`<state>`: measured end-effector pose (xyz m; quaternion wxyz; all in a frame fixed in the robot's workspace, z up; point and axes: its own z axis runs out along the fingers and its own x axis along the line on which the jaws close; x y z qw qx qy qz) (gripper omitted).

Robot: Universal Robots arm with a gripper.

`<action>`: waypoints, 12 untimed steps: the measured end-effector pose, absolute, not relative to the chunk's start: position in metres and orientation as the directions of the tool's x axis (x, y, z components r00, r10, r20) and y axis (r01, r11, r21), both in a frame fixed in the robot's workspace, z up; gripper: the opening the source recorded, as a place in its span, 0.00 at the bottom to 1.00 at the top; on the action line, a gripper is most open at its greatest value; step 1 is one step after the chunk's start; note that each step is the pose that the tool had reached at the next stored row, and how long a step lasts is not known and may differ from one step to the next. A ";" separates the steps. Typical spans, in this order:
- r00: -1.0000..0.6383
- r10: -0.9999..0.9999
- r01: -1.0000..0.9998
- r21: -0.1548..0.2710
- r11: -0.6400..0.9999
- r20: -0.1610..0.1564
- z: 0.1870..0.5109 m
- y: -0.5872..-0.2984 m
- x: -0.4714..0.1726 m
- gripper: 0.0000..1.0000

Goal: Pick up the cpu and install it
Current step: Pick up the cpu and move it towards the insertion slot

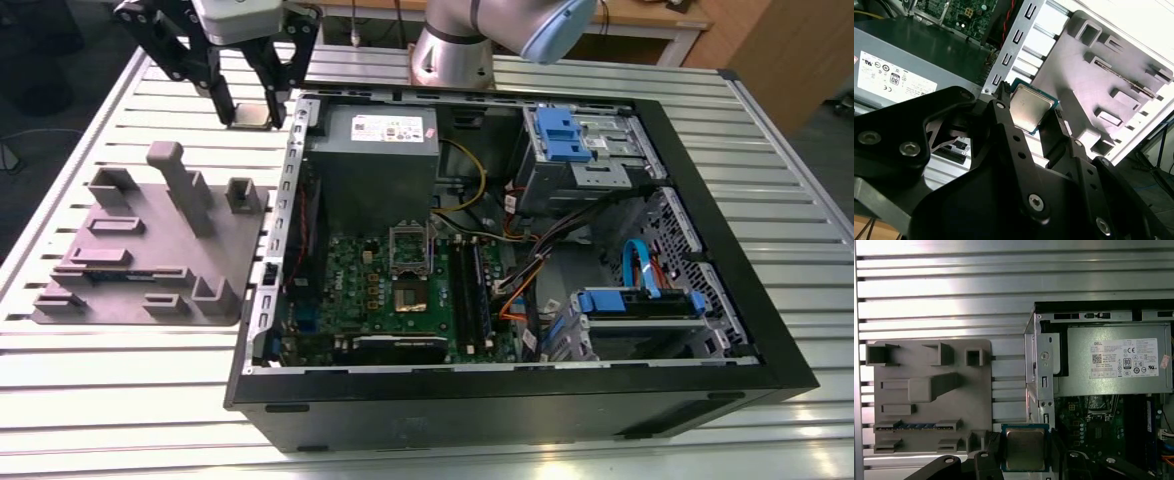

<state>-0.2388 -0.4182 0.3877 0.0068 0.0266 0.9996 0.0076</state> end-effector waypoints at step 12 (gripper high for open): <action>-0.998 0.053 0.053 0.013 0.999 -0.013 0.387 -0.431 -0.237 0.47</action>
